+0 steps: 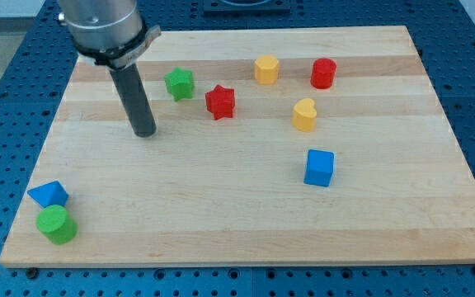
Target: Push green star towards top center
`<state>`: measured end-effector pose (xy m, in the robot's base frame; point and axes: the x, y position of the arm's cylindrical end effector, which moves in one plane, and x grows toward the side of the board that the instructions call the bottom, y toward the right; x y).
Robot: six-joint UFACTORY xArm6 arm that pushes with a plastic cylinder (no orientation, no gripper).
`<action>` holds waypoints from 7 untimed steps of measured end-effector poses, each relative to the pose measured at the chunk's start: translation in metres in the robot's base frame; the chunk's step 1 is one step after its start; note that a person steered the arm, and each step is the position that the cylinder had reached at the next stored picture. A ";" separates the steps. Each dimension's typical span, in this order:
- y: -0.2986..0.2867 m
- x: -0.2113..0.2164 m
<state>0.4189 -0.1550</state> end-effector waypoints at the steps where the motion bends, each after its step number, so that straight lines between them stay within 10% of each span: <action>1: 0.000 -0.023; 7: 0.014 -0.066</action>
<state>0.3532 -0.1413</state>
